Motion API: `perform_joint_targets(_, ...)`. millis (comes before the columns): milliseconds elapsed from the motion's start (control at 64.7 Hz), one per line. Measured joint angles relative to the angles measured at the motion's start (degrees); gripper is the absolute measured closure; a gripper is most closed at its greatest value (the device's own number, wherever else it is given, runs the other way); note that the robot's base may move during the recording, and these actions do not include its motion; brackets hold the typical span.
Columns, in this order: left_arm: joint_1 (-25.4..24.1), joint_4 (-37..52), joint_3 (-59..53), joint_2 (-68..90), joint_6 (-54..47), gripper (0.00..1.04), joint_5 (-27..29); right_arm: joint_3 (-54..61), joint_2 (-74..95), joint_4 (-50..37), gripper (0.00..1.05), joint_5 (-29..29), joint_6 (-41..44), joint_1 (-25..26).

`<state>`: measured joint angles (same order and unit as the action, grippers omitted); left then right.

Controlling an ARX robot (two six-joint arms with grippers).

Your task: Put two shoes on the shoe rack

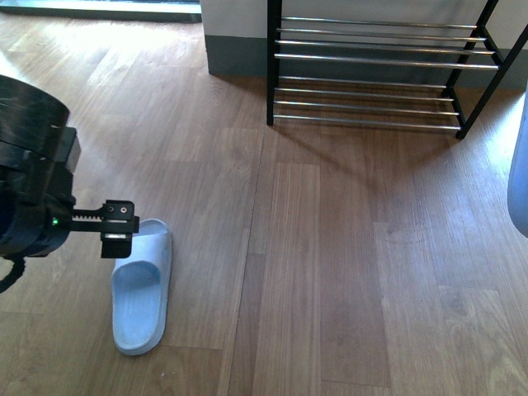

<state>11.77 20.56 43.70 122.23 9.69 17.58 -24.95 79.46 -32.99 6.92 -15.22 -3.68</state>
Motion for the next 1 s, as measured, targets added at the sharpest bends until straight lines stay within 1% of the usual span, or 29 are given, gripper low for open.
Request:
perform_joint_targets(139,-0.4,-1.3,8.0,10.0,-2.4,0.09,0.5,0.0,0.0,0.0,1.03,0.1,0.0,0.0)
perform_joint_targets(263,-0.3,-3.5,13.9,18.1,-2.3,0.09,-1.9,0.0,0.0,0.0,1.03,0.1,0.0,0.0)
perform_joint_targets(340,0.2,-5.5,16.9,22.1,-2.1,0.09,-2.0,0.0,0.0,0.0,1.03,0.1,0.0,0.0)
perform_joint_targets(525,2.4,-7.5,24.9,31.1,0.7,0.09,-2.8,0.0,0.0,0.0,1.03,0.1,0.0,0.0)
perform_joint_targets(649,4.0,-8.2,29.9,36.1,4.4,0.09,-2.7,0.0,0.0,0.0,1.03,0.0,0.0,0.0)
perform_joint_targets(819,4.7,-8.1,34.4,41.2,8.3,0.09,-2.3,0.0,0.0,0.0,1.03,0.0,0.0,0.0)
perform_joint_targets(1004,4.6,-7.4,39.4,45.0,11.6,0.09,0.3,0.0,0.0,0.0,1.03,0.0,0.0,0.0)
